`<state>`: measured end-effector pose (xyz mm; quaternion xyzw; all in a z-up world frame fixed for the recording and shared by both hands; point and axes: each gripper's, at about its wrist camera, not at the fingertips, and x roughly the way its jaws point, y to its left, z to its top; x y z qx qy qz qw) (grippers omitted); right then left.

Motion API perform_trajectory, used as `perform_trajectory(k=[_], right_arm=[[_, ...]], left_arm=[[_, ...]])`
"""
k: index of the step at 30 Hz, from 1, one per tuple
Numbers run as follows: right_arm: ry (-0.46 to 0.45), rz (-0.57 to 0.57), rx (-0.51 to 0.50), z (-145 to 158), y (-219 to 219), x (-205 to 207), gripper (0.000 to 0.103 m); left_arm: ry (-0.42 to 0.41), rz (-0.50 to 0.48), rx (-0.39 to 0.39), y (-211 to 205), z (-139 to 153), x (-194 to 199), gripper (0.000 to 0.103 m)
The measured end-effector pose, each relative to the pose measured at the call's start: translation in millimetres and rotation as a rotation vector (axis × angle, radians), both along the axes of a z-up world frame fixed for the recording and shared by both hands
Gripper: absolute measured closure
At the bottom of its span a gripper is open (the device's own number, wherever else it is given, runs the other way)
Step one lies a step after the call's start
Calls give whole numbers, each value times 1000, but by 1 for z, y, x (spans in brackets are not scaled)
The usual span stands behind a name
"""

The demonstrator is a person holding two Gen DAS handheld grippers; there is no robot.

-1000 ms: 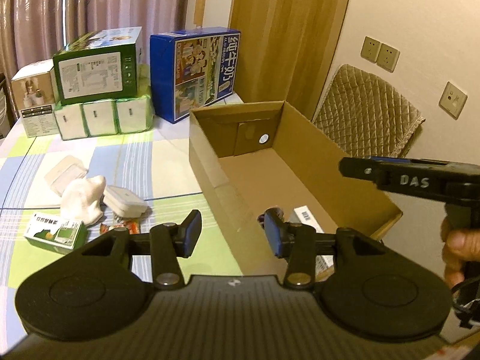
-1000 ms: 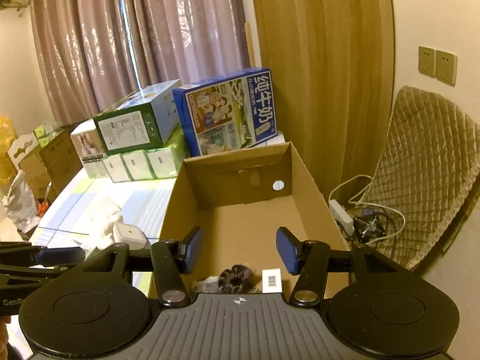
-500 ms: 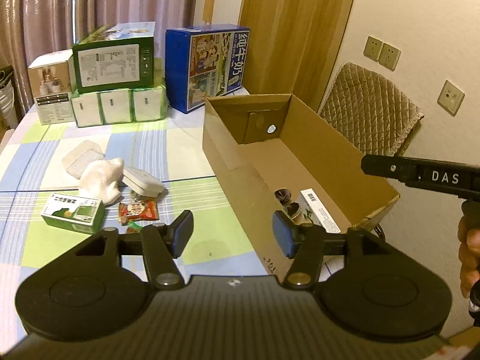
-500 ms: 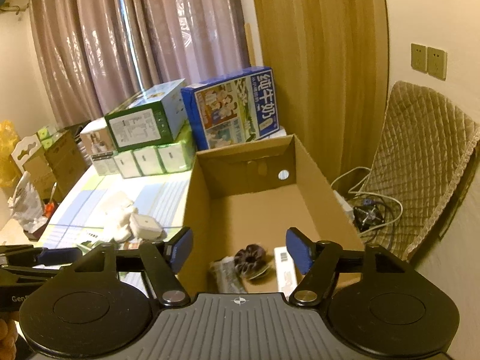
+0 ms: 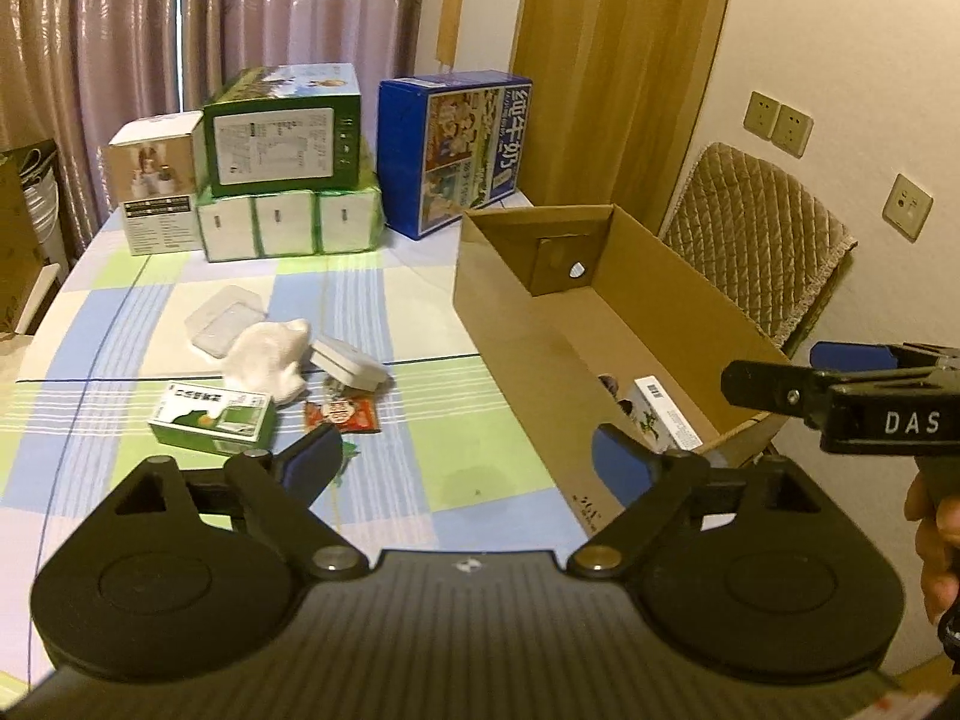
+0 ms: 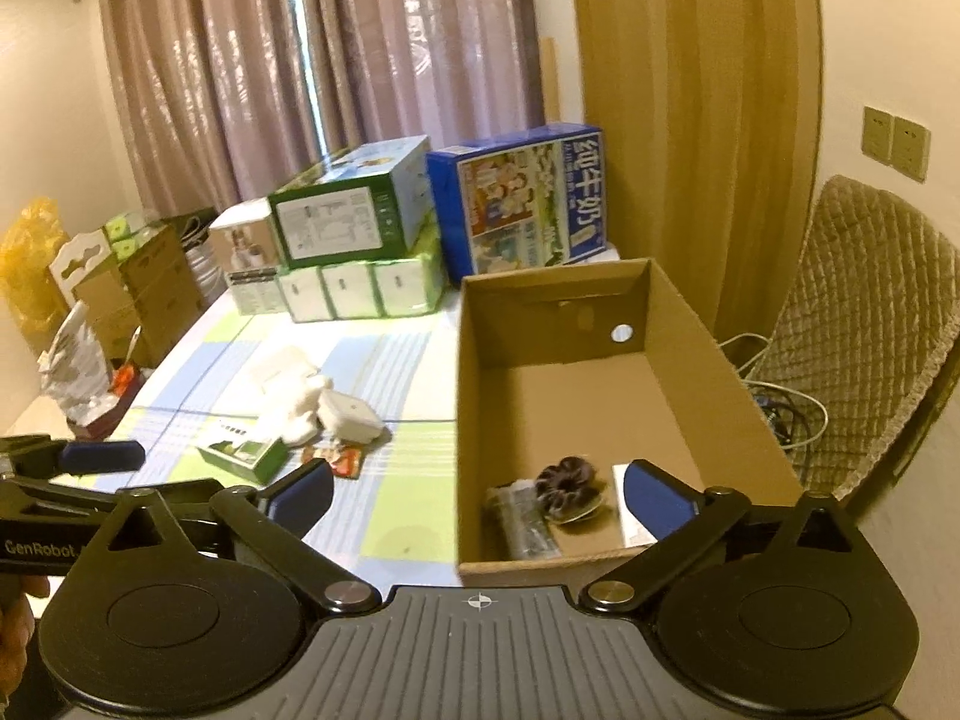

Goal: Organize objects
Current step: 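Move both tools back toward the table items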

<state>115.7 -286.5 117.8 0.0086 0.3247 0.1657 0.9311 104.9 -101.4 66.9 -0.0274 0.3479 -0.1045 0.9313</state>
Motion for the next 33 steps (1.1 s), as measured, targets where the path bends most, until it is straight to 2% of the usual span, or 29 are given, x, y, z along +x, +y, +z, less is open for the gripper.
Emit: perform_trajectory(k=[7, 20, 33], right_arm=[[3, 37, -17, -2, 25, -7, 2], [6, 91, -42, -4, 59, -12, 2], [18, 132, -49, -13, 86, -14, 2]], left_arm=[[-11, 32, 6, 25, -1, -12, 1], [-20, 116, 3, 68, -2, -26, 1], [-19, 152, 10, 94, -7, -33, 1]])
